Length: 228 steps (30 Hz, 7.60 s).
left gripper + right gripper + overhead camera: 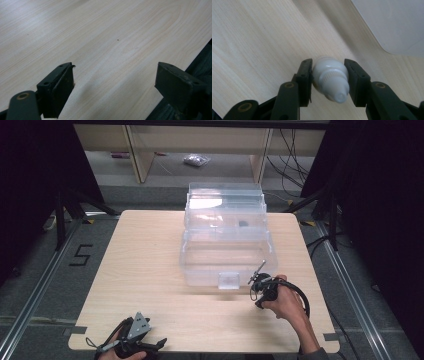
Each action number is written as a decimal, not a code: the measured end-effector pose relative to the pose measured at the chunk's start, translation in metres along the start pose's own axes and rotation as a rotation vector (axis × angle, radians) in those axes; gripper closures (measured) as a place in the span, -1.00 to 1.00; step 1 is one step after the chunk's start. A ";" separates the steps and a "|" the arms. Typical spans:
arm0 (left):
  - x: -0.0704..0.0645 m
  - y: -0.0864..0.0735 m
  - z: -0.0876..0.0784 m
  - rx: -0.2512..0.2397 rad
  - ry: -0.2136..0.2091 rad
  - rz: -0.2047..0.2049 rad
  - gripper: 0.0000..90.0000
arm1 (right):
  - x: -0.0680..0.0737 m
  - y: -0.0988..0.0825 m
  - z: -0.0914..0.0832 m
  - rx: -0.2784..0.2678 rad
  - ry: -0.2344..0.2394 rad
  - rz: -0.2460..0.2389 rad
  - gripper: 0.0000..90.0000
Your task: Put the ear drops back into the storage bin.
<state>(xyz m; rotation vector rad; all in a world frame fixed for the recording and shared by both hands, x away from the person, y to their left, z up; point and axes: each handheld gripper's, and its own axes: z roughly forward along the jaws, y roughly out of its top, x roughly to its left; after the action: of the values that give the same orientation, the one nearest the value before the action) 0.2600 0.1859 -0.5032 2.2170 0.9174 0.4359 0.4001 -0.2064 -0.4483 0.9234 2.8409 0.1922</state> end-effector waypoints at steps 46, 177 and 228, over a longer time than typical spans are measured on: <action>0.001 0.000 0.000 0.001 -0.004 0.000 -0.67 | -0.013 0.025 -0.091 -0.056 0.060 -0.011 0.34; 0.003 0.000 0.004 0.000 -0.020 -0.023 -0.67 | -0.107 0.085 -0.019 0.011 0.063 0.266 -0.14; 0.004 0.000 0.003 0.001 -0.021 -0.025 -0.67 | -0.074 0.051 -0.074 -0.257 0.035 0.246 -0.42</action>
<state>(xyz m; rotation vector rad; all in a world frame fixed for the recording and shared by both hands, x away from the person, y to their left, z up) 0.2645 0.1874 -0.5056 2.2050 0.9333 0.3999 0.4752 -0.2150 -0.3593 1.2142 2.6402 0.5910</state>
